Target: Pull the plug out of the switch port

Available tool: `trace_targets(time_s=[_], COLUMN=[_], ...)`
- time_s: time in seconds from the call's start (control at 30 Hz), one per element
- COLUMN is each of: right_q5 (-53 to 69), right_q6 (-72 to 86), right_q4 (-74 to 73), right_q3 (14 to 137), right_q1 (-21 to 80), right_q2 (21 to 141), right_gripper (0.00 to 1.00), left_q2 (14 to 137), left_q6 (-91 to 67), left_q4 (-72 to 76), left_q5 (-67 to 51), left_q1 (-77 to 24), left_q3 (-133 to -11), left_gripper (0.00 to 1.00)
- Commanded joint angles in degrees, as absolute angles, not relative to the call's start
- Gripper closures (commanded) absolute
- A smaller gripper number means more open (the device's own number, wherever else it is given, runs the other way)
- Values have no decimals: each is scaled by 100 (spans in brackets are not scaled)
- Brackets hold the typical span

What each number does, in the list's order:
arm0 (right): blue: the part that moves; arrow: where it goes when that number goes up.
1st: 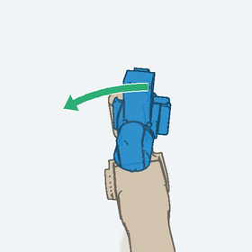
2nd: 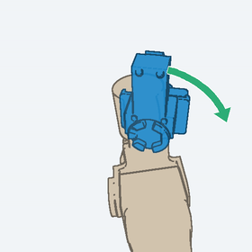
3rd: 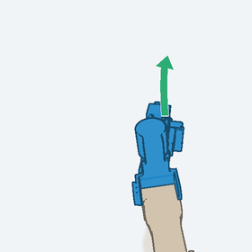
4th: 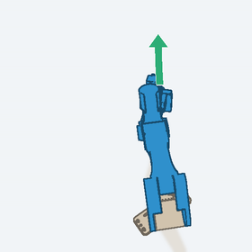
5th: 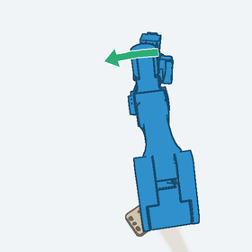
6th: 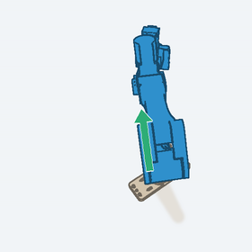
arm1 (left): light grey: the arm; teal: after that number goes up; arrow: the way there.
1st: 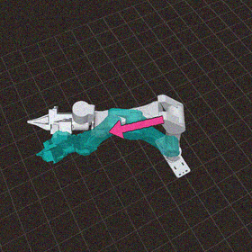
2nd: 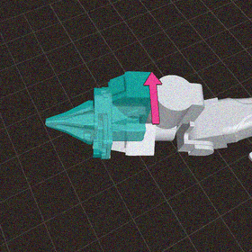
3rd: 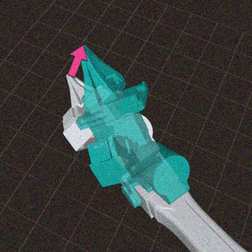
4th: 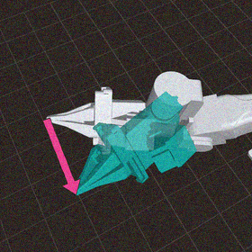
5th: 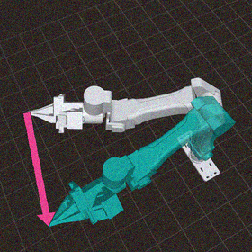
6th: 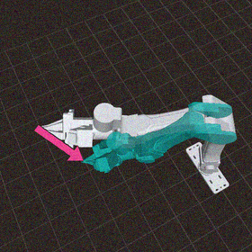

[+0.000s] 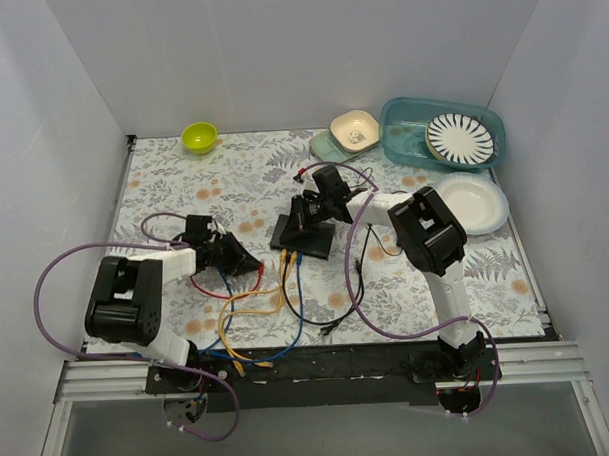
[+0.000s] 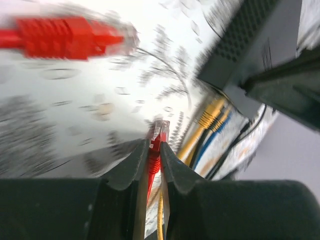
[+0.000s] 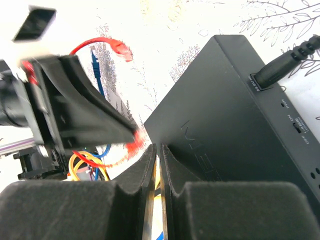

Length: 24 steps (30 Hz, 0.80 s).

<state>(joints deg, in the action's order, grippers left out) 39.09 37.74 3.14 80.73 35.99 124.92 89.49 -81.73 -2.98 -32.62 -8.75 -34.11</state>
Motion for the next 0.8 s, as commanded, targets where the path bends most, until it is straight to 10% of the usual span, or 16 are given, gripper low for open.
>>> trace_targets(time_s=[0.0, 0.1, 0.17, 0.33, 0.77], right_q5=[3278, 3261, 3261, 3243, 3191], right_q6=[3480, 3463, 3463, 3463, 3489], right_q4=[-264, -272, -272, -281, -281], right_q3=[7778, 7743, 7734, 7769, 7735], right_q1=[3560, 3560, 3560, 3560, 3560], right_q2=[12700, 12674, 12665, 12674, 12691], right_gripper=[85, 85, 85, 85, 85], left_q2=[8316, 7965, 7683, 7031, 8208], left_q6=[-8086, -7963, -7866, -8261, -8982], left_q4=[-1791, -2214, -2171, -1250, 957], left_q5=[-1847, -1459, -1476, -2546, -3428], left_q1=[-239, 307, 360, 343, -1528], left_q3=[-3507, -3481, -3463, -3261, -3260], left_gripper=[100, 100, 65, 26, 41])
